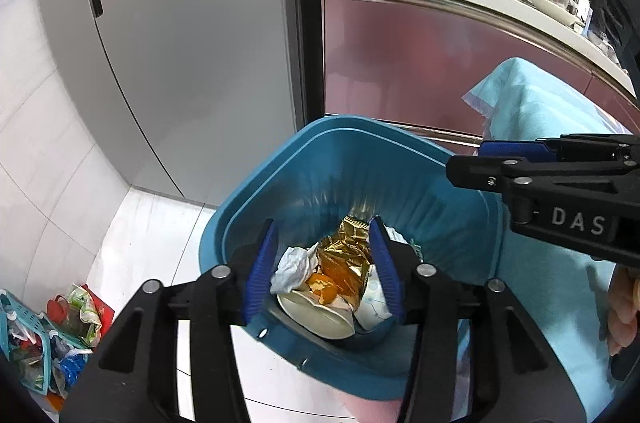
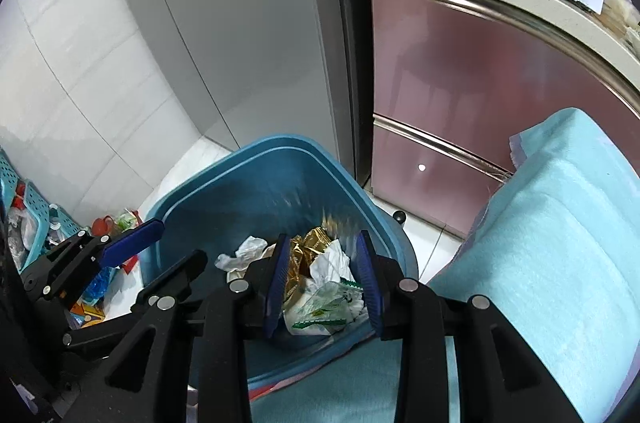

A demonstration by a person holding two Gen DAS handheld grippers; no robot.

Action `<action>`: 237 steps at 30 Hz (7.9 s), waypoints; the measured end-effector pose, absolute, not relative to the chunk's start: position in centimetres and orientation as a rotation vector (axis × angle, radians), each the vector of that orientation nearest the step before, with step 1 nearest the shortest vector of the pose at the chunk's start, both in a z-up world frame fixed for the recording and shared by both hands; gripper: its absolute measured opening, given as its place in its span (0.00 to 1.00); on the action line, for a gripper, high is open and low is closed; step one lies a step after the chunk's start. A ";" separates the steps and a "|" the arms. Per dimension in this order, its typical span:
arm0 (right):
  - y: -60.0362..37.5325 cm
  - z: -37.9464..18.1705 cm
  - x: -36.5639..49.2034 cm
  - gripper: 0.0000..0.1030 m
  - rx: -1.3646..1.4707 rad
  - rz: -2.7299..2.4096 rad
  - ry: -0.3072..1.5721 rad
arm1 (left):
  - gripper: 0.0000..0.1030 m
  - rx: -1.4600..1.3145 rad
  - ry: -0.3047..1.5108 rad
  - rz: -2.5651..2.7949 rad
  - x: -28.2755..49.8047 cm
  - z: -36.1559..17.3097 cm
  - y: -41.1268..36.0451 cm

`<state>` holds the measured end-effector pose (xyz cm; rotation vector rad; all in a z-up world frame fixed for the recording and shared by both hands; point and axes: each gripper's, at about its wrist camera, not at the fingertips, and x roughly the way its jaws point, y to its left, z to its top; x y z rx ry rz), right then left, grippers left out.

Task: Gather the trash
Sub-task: 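Open both tools to drop the peel and wrapper into the bin, then move both open tools back over the table toward the foam net and wrapper, then close the left tool on the white foam net while the right tool grasps the clear wrapper, then carry the foam net and clear wrapper in both tools over the blue bin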

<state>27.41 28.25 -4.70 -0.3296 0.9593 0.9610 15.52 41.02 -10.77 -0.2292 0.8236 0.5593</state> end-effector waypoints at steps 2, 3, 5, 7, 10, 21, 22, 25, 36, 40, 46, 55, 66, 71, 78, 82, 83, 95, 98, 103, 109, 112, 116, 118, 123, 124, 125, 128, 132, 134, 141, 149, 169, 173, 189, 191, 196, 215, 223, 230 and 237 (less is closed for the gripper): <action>27.6 -4.1 27.1 0.42 -0.318 0.961 0.938 | 0.60 -0.226 0.810 0.561 15.0 -10.1 40.6; 27.1 -3.6 26.8 0.43 -0.307 0.964 0.923 | 0.69 -0.231 0.804 0.557 14.6 -9.8 40.3; 26.2 -2.7 26.4 0.48 -0.292 0.964 0.898 | 0.79 -0.230 0.787 0.556 14.0 -9.0 39.9; 25.0 -1.6 25.8 0.56 -0.275 0.974 0.862 | 0.85 -0.214 0.769 0.556 13.4 -8.1 39.0; 23.0 -0.2 24.8 0.64 -0.241 0.971 0.812 | 0.91 -0.199 0.726 0.552 11.9 -6.5 37.5; 11.7 3.2 19.5 0.86 -0.120 0.925 0.644 | 0.94 -0.191 0.591 0.504 5.1 -1.4 30.3; 10.6 3.4 19.1 0.87 -0.108 0.916 0.638 | 0.94 -0.191 0.585 0.497 4.6 -1.2 29.6; 7.2 3.6 17.6 0.93 -0.083 0.887 0.603 | 0.94 -0.185 0.542 0.462 2.7 -0.1 26.4; -4.0 2.0 12.2 0.93 -0.029 0.779 0.550 | 0.94 -0.122 0.484 0.348 -2.4 1.1 15.1; -6.2 1.8 10.1 0.93 -0.041 0.742 0.516 | 0.94 -0.132 0.466 0.347 -4.3 1.0 13.0; -10.0 1.6 7.4 0.93 -0.044 0.626 0.467 | 0.94 -0.140 0.433 0.301 -5.6 1.2 10.6; -16.7 0.9 6.5 0.93 -0.005 0.368 0.455 | 0.95 -0.085 0.432 0.178 -3.9 1.5 6.0; -21.5 0.3 7.7 0.93 0.005 0.204 0.452 | 0.95 -0.042 0.413 0.116 -0.9 2.8 3.4; -22.3 0.1 8.7 0.93 -0.006 0.171 0.457 | 0.95 -0.028 0.430 0.089 1.5 2.6 2.7; -23.9 -0.1 12.1 0.93 -0.007 0.124 0.493 | 0.95 0.003 0.464 0.040 6.8 2.4 1.1; -24.4 -0.1 14.6 0.93 -0.011 0.109 0.513 | 0.95 0.030 0.483 0.022 10.4 2.5 0.0; -24.4 -0.1 15.4 0.93 -0.016 0.108 0.520 | 0.95 0.035 0.489 0.017 11.4 2.5 -0.3; -23.6 0.0 23.1 0.93 -0.052 0.140 0.572 | 0.95 0.070 0.562 -0.006 22.7 1.7 -2.5; -23.5 -0.3 24.8 0.93 -0.054 0.150 0.591 | 0.95 0.076 0.585 -0.001 25.5 1.2 -2.7; -23.1 -0.9 28.0 0.93 -0.061 0.154 0.619 | 0.95 0.092 0.620 0.000 30.6 0.4 -3.3; -22.3 -1.8 31.6 0.93 -0.086 0.176 0.670 | 0.95 0.082 0.706 -0.034 36.8 -2.0 -4.4; -21.6 -2.4 32.9 0.93 -0.104 0.206 0.698 | 0.95 0.093 0.755 -0.056 39.8 -3.7 -5.4; -21.1 -2.9 33.9 0.93 -0.103 0.245 0.726 | 0.95 0.073 0.823 -0.089 42.5 -5.7 -6.3; -20.8 -3.1 34.3 0.93 -0.111 0.253 0.733 | 0.95 0.080 0.847 -0.093 43.8 -6.6 -6.8; -20.5 -3.7 35.1 0.93 -0.129 0.275 0.758 | 0.95 0.053 0.885 -0.104 46.4 -8.2 -7.8; -20.4 -3.9 35.2 0.93 -0.130 0.279 0.761 | 0.95 0.043 0.885 -0.111 46.7 -8.3 -8.0; -20.4 -4.0 35.3 0.93 -0.130 0.283 0.765 | 0.95 0.038 0.886 -0.120 47.1 -8.3 -8.2; -20.4 -4.3 35.5 0.93 -0.122 0.294 0.772 | 0.95 0.035 0.891 -0.138 48.4 -8.5 -9.2; -20.4 -4.5 35.9 0.93 -0.122 0.290 0.775 | 0.95 0.015 0.915 -0.140 49.6 -9.2 -9.8; -20.5 -4.6 36.1 0.92 -0.117 0.303 0.779 | 0.94 -0.004 0.929 -0.151 49.9 -9.4 -9.9; -20.7 -6.0 36.5 0.61 -0.109 0.348 0.846 | 0.92 -0.005 0.917 -0.171 50.0 -9.8 -11.1; -21.4 -6.3 36.0 0.42 -0.069 0.376 0.862 | 0.48 0.000 0.888 -0.238 48.5 -9.8 -13.1; -22.1 -5.2 31.9 0.23 0.008 0.391 0.814 | 0.16 0.008 0.751 -0.208 39.4 -5.1 -10.3; -22.2 -4.8 30.7 0.23 0.015 0.395 0.801 | 0.16 0.024 0.722 -0.196 36.5 -3.8 -9.3; -22.3 -2.7 23.9 0.23 0.020 0.408 0.730 | 0.16 0.000 0.644 -0.140 22.8 -0.9 -4.8; -22.2 -2.6 23.1 0.23 0.017 0.412 0.724 | 0.16 -0.003 0.634 -0.129 21.1 -0.8 -4.3; -21.7 -2.0 20.6 0.23 0.010 0.424 0.702 | 0.16 -0.021 0.604 -0.110 16.3 0.0 -2.8; -16.7 0.3 10.8 0.23 -0.042 0.561 0.599 | 0.16 -0.100 0.526 0.063 -0.3 0.9 6.4; -12.8 1.8 7.9 0.23 -0.088 0.682 0.556 | 0.16 -0.133 0.480 0.212 -7.1 1.8 12.1; -8.9 3.0 7.2 0.23 -0.124 0.772 0.539 | 0.16 -0.167 0.464 0.316 -10.4 2.4 17.5; -4.2 4.4 8.0 0.23 -0.143 0.851 0.535 | 0.16 -0.207 0.457 0.405 -11.2 3.1 23.7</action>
